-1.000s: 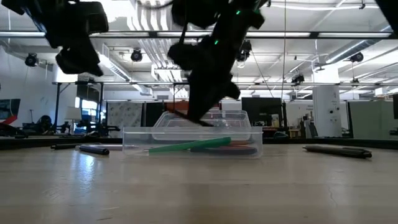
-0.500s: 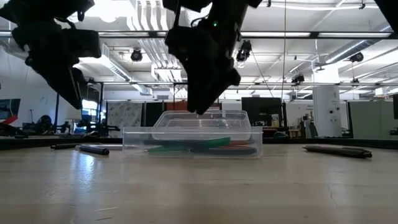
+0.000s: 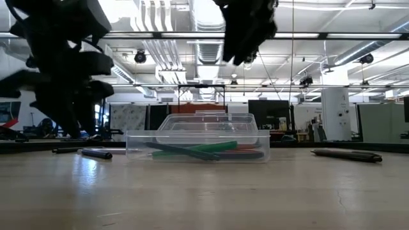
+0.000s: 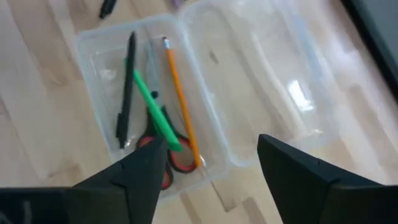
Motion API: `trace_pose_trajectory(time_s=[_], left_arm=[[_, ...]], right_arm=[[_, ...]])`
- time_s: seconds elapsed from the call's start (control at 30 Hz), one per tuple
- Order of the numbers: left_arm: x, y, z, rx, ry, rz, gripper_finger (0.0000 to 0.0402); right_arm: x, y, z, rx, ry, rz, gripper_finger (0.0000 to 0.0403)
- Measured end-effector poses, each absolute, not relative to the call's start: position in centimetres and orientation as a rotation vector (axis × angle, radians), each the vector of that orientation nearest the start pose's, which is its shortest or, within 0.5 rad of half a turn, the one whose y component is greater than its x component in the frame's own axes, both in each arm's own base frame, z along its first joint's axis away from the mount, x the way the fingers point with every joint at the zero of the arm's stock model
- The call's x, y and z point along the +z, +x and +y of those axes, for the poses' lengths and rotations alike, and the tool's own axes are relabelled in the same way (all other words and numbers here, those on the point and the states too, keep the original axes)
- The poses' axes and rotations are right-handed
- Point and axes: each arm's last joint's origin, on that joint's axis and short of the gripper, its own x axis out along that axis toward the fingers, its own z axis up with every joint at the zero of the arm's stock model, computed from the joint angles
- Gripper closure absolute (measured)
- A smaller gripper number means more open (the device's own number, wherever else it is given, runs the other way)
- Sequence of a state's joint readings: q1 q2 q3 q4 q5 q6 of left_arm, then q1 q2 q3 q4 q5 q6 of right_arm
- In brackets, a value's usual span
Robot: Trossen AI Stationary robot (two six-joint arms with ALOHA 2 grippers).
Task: Pick & place school supplies into a supply box
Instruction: Put the black pen into the transparent supply box
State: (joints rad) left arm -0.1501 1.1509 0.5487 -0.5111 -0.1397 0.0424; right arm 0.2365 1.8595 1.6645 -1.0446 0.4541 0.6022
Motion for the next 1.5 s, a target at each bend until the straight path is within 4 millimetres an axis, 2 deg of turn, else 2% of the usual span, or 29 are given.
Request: trace_pose_trajectory(time_s=[0.1,0.27,0.5,0.7,0.83,1.03,1.13,1.2,1.33,1.5], left_arm=[[16.4,19.6,-2.4,-0.027,0.318,1.133,0.0256],[15.5,20.6,-2.3,-0.089,0.437,1.167,0.0256],[13.0,21.2,-2.1,-0.138,0.452,1.302,0.0256],[12.9,22.0,-1.6,-0.220,0.373,1.330,0.0262],[12.8,22.7,-1.1,-0.271,0.285,1.331,0.0297],[12.0,22.6,-0.9,-0.286,0.248,1.384,0.0382],[12.0,22.7,-0.9,-0.248,0.201,1.395,0.0387],[12.5,22.9,-0.9,-0.215,0.153,1.383,0.0386],[15.3,23.7,-1.0,-0.173,0.028,1.292,0.0389],[21.8,24.1,-1.1,-0.125,-0.065,1.042,0.0390]], right_arm=[[28.5,36.2,7.7,-0.563,0.115,1.021,0.0148],[27.9,35.3,7.6,-0.608,0.130,1.054,0.0135],[27.0,34.9,8.3,-0.634,0.166,1.064,0.0134],[26.8,34.7,9.0,-0.625,0.168,1.064,0.0144],[26.7,34.6,9.3,-0.633,0.185,1.063,0.0151],[26.6,34.4,9.7,-0.643,0.207,1.057,0.0161],[26.5,34.2,9.8,-0.663,0.220,1.065,0.0166],[26.5,34.0,9.9,-0.676,0.226,1.069,0.0169],[26.4,33.5,10.6,-0.699,0.243,1.076,0.0177],[26.3,32.9,11.6,-0.759,0.278,1.028,0.0184]])
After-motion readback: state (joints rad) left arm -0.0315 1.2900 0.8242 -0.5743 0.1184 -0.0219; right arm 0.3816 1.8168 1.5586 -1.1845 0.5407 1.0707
